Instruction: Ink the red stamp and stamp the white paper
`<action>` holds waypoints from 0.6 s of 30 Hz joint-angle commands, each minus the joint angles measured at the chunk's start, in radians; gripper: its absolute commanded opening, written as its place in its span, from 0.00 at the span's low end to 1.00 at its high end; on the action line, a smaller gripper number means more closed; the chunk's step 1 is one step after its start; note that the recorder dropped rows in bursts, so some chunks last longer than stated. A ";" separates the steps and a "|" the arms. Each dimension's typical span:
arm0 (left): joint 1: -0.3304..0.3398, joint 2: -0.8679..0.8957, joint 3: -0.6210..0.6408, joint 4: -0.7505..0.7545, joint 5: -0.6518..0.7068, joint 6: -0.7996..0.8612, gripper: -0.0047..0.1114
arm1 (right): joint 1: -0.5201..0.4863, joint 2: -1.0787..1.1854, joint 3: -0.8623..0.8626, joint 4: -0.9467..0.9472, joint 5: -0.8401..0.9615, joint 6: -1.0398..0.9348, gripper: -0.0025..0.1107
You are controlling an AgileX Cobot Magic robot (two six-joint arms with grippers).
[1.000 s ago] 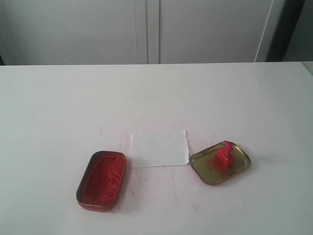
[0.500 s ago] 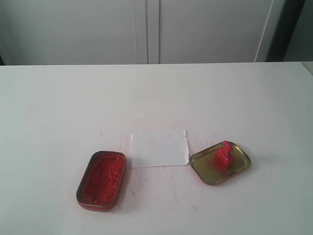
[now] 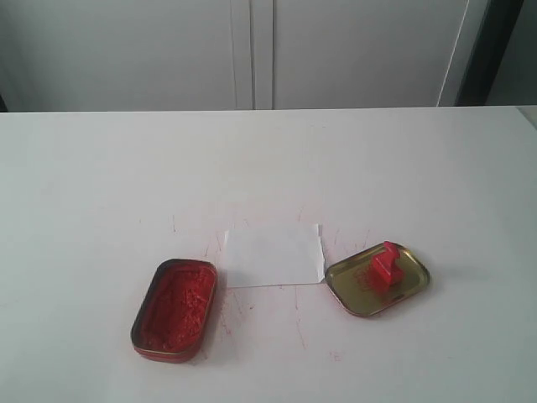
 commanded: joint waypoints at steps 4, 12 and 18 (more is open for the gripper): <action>-0.008 -0.004 0.007 -0.003 0.000 -0.003 0.04 | -0.006 -0.006 0.005 -0.001 -0.029 -0.032 0.02; -0.008 -0.004 0.007 -0.003 0.000 -0.003 0.04 | -0.006 -0.006 -0.042 -0.001 0.015 -0.032 0.02; -0.008 -0.004 0.007 -0.003 0.000 -0.003 0.04 | -0.006 -0.001 -0.185 -0.001 0.241 -0.032 0.02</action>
